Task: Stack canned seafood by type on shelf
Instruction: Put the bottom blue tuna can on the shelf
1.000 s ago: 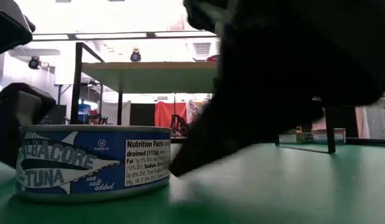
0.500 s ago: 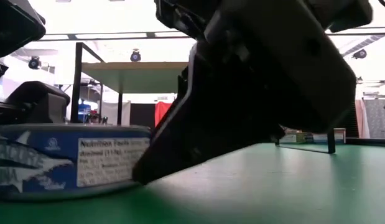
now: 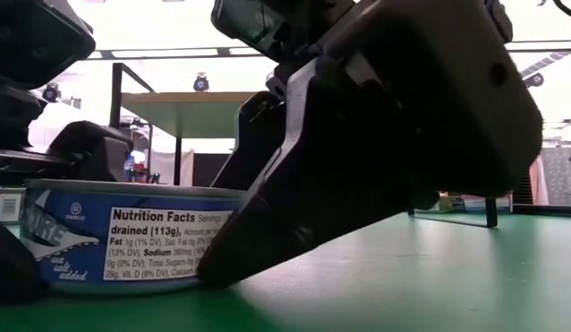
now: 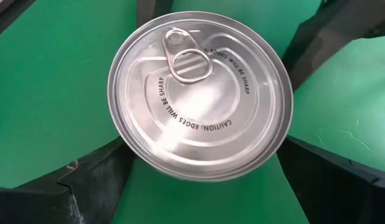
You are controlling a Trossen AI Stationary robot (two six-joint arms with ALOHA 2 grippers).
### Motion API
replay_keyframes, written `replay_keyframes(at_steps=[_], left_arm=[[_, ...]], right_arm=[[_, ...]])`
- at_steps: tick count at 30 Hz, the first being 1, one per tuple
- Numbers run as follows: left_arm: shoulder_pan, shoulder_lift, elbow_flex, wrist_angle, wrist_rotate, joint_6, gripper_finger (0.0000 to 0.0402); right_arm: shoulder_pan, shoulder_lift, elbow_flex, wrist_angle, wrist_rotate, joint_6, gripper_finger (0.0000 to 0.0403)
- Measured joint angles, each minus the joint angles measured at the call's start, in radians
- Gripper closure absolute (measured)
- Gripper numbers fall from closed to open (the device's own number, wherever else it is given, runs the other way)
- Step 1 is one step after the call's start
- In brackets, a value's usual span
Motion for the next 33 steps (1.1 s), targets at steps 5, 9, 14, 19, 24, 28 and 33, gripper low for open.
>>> replay_keyframes(at_steps=[5, 9, 14, 19, 24, 28, 33], left_arm=[[0.011, -0.01, 0.0, 0.005, 0.08, 0.01, 0.0026], [0.009, -0.011, 0.022, -0.044, 0.082, -0.018, 0.0026], [0.012, -0.013, 0.037, -0.077, 0.081, -0.014, 0.0026], [0.012, -0.004, 0.038, -0.074, 0.076, 0.021, 0.0025], [0.011, -0.002, 0.039, -0.072, 0.051, 0.062, 0.0025], [0.013, -0.003, 0.039, -0.074, 0.056, 0.062, 0.0025], [0.014, -0.003, 0.039, -0.076, 0.056, 0.048, 0.0025]], right_arm=[[-0.001, 0.001, 0.006, -0.015, -0.036, 0.034, 0.0019], [-0.001, 0.001, 0.011, -0.051, -0.048, 0.097, 0.0019], [-0.001, 0.002, 0.013, -0.055, -0.06, 0.095, 0.0019], [0.001, 0.005, 0.032, -0.072, -0.061, 0.098, 0.0019], [0.001, 0.005, 0.031, -0.081, -0.06, 0.161, 0.0019], [0.002, 0.005, 0.031, -0.091, -0.058, 0.2, 0.0019], [0.002, 0.005, 0.031, -0.087, -0.058, 0.219, 0.0019]])
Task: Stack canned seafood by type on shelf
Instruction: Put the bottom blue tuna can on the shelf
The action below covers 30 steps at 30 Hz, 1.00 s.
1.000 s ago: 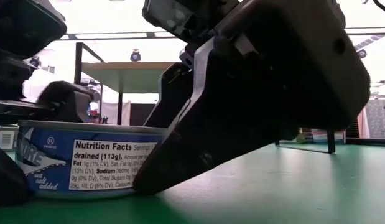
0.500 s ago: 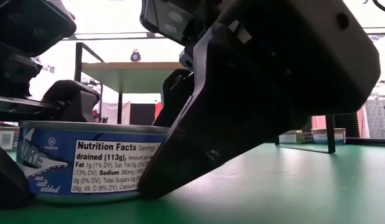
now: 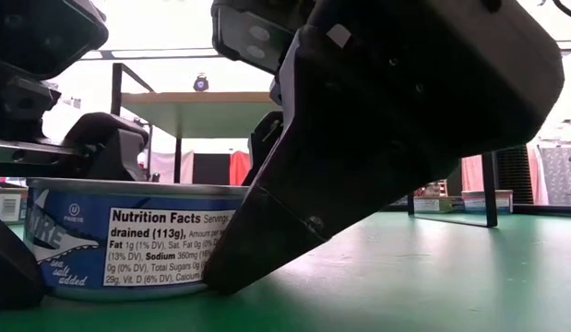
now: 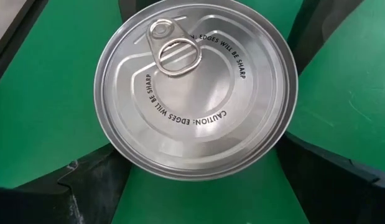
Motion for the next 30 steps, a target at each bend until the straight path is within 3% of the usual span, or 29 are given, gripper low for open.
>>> replay_keyframes(at_steps=[6, 12, 21, 30], left_arm=[[0.01, 0.005, -0.001, 0.028, -0.005, 0.07, 0.0027], [0.037, 0.009, -0.002, 0.045, 0.053, 0.094, 0.0026], [0.07, 0.026, 0.029, 0.045, 0.113, 0.18, 0.0004], [0.083, 0.032, 0.033, 0.087, 0.085, 0.217, 0.0003]], right_arm=[[0.0, 0.0, -0.001, 0.002, -0.001, 0.002, 0.0019], [0.0, 0.0, -0.002, 0.0, -0.004, 0.012, 0.0019], [-0.001, 0.0, 0.014, -0.012, -0.003, 0.124, 0.0019], [-0.001, -0.002, 0.018, -0.059, -0.001, 0.125, 0.0019]])
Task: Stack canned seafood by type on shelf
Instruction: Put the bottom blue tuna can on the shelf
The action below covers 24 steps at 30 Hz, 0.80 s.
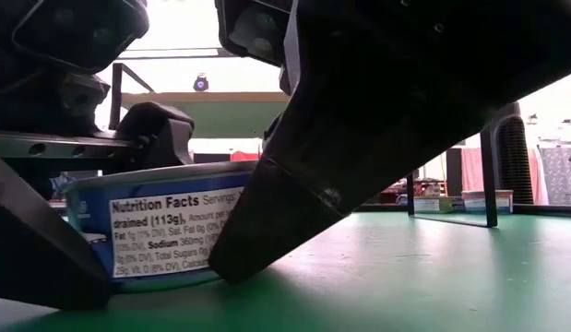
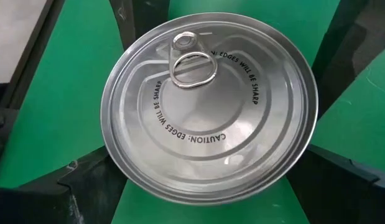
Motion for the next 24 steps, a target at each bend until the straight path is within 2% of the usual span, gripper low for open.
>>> replay_keyframes(at_steps=[10, 17, 24], left_arm=[[0.044, -0.001, 0.002, -0.015, 0.04, -0.024, 0.002], [0.039, -0.024, 0.008, -0.098, 0.015, -0.085, 0.0025], [-0.007, -0.073, 0.004, -0.203, 0.02, -0.085, 0.0026]], right_arm=[[0.007, -0.004, 0.011, -0.107, 0.012, 0.118, 0.0019], [0.042, 0.003, 0.12, -0.382, 0.069, 0.163, 0.0019], [0.087, 0.005, 0.231, -0.708, 0.059, 0.405, 0.0019]])
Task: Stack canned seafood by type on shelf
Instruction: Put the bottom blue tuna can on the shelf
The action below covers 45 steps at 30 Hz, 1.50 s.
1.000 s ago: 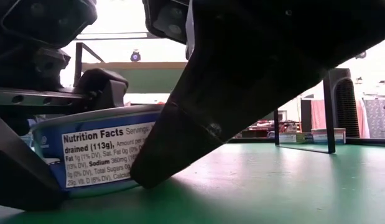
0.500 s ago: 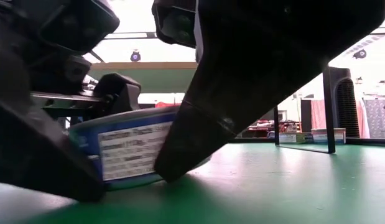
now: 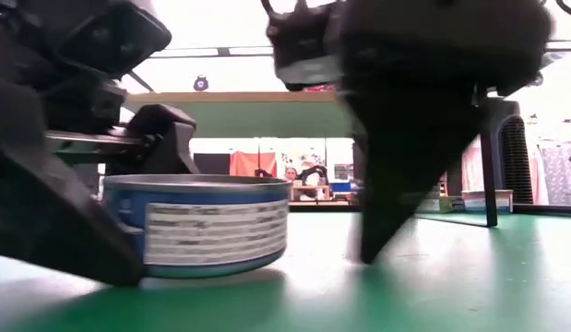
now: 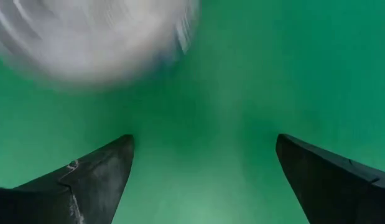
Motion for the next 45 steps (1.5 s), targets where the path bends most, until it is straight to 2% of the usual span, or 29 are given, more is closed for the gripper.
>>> replay_keyframes(at_steps=[5, 10, 13, 17, 20, 23, 27, 30, 32, 34, 36, 41, 45], left_arm=[[-0.016, -0.036, -0.003, -0.069, 0.044, -0.075, 0.0027], [-0.031, -0.139, -0.007, -0.153, 0.048, -0.119, 0.0027], [-0.045, -0.232, 0.006, -0.234, -0.017, -0.198, 0.0027], [-0.064, -0.341, 0.018, -0.328, -0.126, -0.221, 0.0027], [-0.064, -0.408, 0.056, -0.431, -0.209, -0.264, 0.0027], [-0.045, -0.448, 0.103, -0.582, -0.308, -0.301, 0.0027], [0.02, -0.496, 0.176, -0.761, -0.36, -0.346, 0.0027], [0.091, -0.505, 0.191, -0.823, -0.362, -0.348, 0.0027], [0.133, -0.508, 0.194, -0.821, -0.355, -0.328, 0.0027], [0.171, -0.507, 0.202, -0.816, -0.349, -0.314, 0.0026], [0.206, -0.502, 0.205, -0.813, -0.34, -0.302, 0.0024], [0.308, -0.49, 0.205, -0.804, -0.286, -0.289, 0.0022], [0.376, -0.479, 0.203, -0.804, -0.213, -0.258, 0.002]], right_arm=[[0.038, 0.0, 0.057, -0.15, -0.103, 0.199, 0.0019], [0.069, -0.004, 0.111, -0.206, -0.085, 0.353, 0.0019], [0.077, -0.014, 0.128, -0.215, -0.072, 0.403, 0.0019], [0.081, -0.035, 0.158, -0.216, -0.014, 0.442, 0.0019], [0.072, -0.053, 0.198, -0.219, -0.01, 0.458, 0.0019], [0.057, -0.081, 0.249, -0.233, -0.009, 0.426, 0.0019], [0.026, -0.147, 0.332, -0.319, 0.038, 0.335, 0.0019], [0.0, -0.222, 0.357, -0.325, 0.137, 0.23, 0.0019], [-0.025, -0.272, 0.355, -0.292, 0.235, 0.16, 0.0019], [-0.057, -0.318, 0.339, -0.231, 0.288, 0.089, 0.0019], [-0.098, -0.35, 0.323, -0.169, 0.286, 0.02, 0.0019], [-0.211, -0.375, 0.284, -0.11, 0.19, -0.099, 0.0023], [-0.29, -0.369, 0.233, -0.099, 0.124, -0.151, 0.0052]])
